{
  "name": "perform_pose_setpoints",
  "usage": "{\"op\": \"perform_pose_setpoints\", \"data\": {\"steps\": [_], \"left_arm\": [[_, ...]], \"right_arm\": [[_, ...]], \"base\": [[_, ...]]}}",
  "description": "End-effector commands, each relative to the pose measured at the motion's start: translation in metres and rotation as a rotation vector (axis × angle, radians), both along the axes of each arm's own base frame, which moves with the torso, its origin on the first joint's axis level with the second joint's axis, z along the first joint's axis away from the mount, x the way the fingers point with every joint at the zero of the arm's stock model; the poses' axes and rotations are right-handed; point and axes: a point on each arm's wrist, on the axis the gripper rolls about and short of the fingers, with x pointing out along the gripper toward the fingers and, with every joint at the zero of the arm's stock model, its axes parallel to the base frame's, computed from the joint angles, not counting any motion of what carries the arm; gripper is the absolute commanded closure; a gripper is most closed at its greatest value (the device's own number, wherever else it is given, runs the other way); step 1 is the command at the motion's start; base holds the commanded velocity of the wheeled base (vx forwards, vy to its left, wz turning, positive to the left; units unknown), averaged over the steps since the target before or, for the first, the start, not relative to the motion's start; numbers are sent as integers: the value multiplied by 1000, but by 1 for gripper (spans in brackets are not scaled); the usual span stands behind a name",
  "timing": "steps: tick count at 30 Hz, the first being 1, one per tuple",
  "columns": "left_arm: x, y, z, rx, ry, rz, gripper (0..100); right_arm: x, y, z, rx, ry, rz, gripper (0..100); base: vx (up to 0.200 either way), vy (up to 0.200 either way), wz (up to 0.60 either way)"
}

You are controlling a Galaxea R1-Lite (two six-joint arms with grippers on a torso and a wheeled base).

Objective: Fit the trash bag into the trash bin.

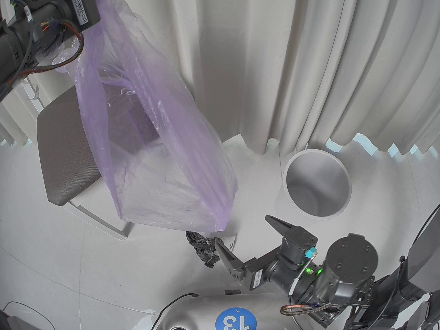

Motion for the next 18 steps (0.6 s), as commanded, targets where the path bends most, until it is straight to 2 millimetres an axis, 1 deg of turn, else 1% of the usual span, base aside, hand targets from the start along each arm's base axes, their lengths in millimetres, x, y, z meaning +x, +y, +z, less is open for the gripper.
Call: {"op": "perform_pose_setpoints", "data": {"steps": [1,5,8,9,10,11,12,13,15,17,18], "left_arm": [[-2,-1,1,-3,-4,-10,100],[-1,-2,0,-2,-1,-12,100],[0,-2,0,-3,-2,-12,100],[0,-2,0,-1,-3,-11,100],[0,-2,1,-2,-4,-11,100],[-1,-2,1,-3,-5,-11,100],[-1,-2,2,-4,-8,-11,100],[-1,-2,2,-4,-8,-11,100],[-1,-2,3,-6,-10,-11,100],[-1,-2,3,-6,-10,-11,100],[-1,-1,3,-6,-10,-9,100]], "right_arm": [[12,32,-5,-18,-3,-45,0],[27,62,-7,-17,-9,-97,0],[27,75,-8,-23,-8,-98,0],[27,76,-8,-22,-8,-98,0],[24,82,-10,-30,-5,-86,0],[23,83,-10,-30,-5,-81,0],[18,87,-10,-30,-5,-64,0],[18,87,-10,-30,-5,-64,0],[6,91,-12,-41,-2,-29,0],[-3,93,-13,-47,0,-4,0],[-3,93,-12,-45,-1,-3,0]], "base": [[0,0,0],[0,0,0],[0,0,0],[0,0,0],[0,0,0],[0,0,0],[0,0,0],[0,0,0],[0,0,0],[0,0,0],[0,0,0]]}}
